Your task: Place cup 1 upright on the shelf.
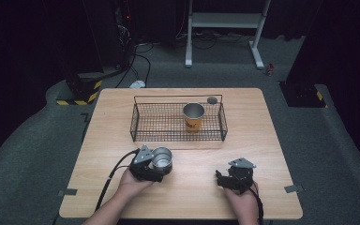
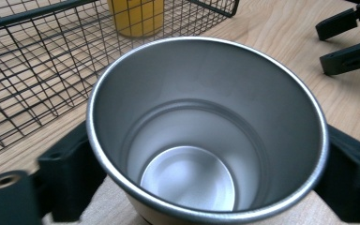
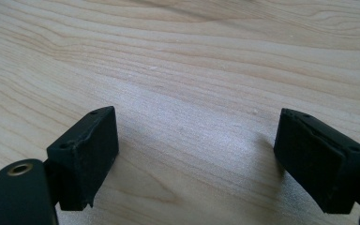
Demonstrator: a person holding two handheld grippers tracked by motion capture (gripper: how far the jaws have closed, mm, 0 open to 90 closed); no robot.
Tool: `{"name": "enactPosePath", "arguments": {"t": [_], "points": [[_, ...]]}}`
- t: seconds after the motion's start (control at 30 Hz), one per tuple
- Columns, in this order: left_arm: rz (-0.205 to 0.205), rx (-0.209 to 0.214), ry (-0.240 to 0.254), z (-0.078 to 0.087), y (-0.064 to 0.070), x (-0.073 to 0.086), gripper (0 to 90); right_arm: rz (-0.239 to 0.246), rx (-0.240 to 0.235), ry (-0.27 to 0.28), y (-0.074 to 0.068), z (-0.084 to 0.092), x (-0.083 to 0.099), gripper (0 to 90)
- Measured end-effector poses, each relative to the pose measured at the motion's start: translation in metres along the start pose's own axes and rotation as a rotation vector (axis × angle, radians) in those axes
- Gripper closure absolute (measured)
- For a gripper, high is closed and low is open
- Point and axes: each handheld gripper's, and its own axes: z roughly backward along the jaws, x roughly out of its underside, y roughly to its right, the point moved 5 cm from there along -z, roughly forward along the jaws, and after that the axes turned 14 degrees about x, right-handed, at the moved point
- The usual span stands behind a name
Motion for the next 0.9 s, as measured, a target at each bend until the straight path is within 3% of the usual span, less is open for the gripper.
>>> {"name": "enactPosePath", "arguments": {"t": [0.13,0.37,0.9], "points": [[0.001,-0.008,0.010,0.000,0.000,-0.001,17.0,0.001,0.003,0.005,0.000,0.000,0.000,14.4],[-0.016,-0.031,0.013,0.004,0.005,-0.003,18.4,0.003,-0.002,0.006,0.000,0.001,0.000,14.6],[0.032,-0.074,0.092,0.026,-0.003,-0.014,18.5,0.009,-0.015,0.004,0.000,0.000,0.000,13.4]]}}
